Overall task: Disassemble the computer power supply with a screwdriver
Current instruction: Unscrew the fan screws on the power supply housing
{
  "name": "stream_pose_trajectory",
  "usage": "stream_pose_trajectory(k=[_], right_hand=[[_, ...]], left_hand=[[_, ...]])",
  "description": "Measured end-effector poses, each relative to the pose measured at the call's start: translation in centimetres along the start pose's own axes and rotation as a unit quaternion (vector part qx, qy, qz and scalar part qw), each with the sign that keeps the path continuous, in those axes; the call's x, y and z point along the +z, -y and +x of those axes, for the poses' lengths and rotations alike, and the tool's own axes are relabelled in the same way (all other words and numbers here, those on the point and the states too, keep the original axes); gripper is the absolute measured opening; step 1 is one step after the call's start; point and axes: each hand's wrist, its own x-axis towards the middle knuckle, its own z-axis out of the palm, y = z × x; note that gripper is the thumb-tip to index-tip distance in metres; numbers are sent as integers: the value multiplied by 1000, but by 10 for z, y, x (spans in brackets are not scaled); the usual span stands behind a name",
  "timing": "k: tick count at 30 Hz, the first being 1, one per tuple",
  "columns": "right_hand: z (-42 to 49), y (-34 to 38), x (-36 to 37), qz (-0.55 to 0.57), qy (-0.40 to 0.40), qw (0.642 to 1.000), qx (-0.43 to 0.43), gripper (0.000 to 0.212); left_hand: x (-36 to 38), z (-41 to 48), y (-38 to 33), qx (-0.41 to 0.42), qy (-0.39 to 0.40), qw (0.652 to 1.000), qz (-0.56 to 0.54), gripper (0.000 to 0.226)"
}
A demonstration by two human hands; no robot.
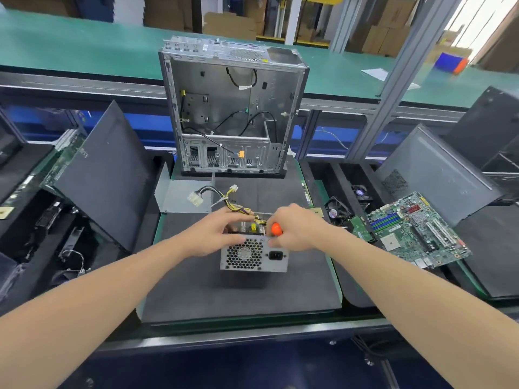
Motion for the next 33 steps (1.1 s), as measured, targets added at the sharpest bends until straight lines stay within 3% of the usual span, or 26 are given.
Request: stream_pose_trajectory(k=[3, 9, 15, 19, 24, 28, 33], right_hand=[[3, -10, -24, 72, -14, 997, 22, 2], [14, -37, -36, 140, -15, 989, 45, 12], [29, -70, -26, 187, -29, 980, 65, 7], [46, -82, -22, 192, -25, 980, 44, 11], [65, -92, -25, 197, -5, 980, 30, 14], [73, -97, -35, 178, 24, 984, 3, 15], [79, -92, -74, 168, -118, 977, -50, 14]], left_hand=[[-9, 15, -12, -13, -3, 999, -37, 36], [4, 45, -19, -78, -1, 984, -163, 29], [23, 72, -16, -152, -55, 931, -328, 24], [27, 78, -10, -189, -100, 905, -367, 26], [32, 80, -9, -201, -121, 847, -477, 30], [36, 81, -11, -247, -150, 820, -494, 37], [42, 80, -13, -280, -184, 796, -504, 52]])
